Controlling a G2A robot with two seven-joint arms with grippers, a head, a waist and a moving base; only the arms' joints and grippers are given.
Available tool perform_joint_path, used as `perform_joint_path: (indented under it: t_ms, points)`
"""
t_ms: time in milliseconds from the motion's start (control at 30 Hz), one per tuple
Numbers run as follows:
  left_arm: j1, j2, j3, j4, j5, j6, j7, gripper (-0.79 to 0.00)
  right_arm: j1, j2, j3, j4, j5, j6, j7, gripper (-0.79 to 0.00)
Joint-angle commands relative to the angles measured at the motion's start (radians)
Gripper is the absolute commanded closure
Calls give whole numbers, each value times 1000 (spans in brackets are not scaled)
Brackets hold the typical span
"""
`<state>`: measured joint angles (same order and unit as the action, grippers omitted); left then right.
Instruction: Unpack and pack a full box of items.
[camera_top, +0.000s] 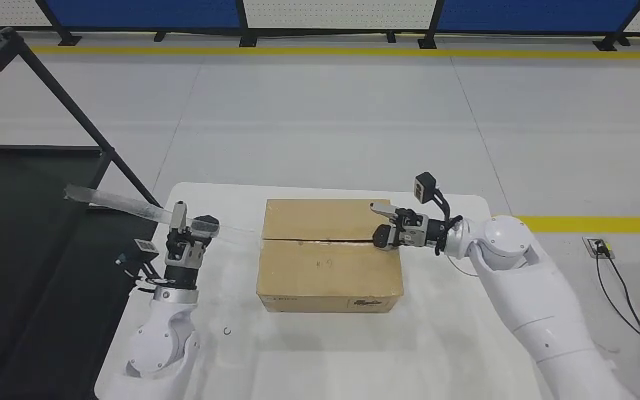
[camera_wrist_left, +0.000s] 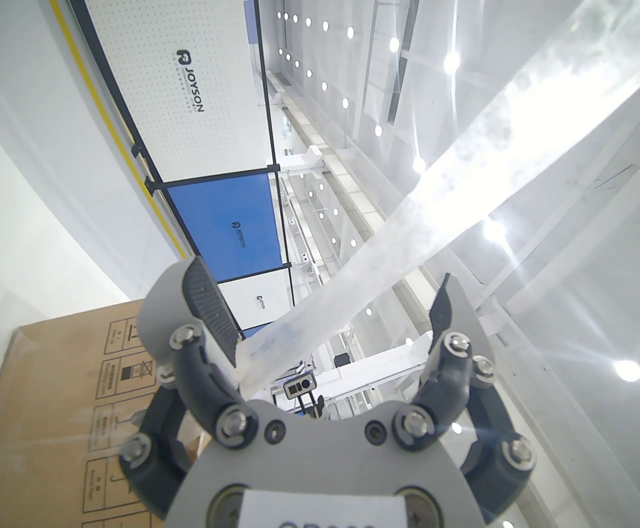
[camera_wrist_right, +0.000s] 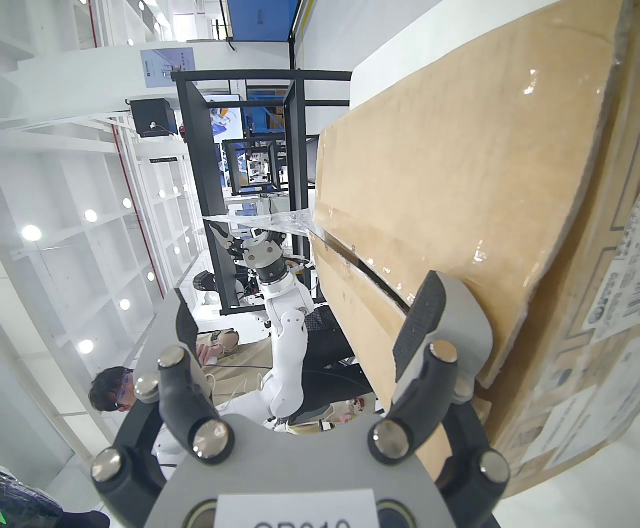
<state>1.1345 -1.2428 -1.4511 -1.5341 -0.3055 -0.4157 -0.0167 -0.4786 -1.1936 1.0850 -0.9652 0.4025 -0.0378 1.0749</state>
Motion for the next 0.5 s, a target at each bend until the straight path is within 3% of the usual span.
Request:
perform_joint_path:
  t_ms: [0,467]
  points:
    - [4,-2,2,-15,25,7,21,-785,1,-1,1,5,4,-2,0,-785]
    - [34,-18,9,-36,223,35,208,-785,3,0,5,11,9,-7,10,-785]
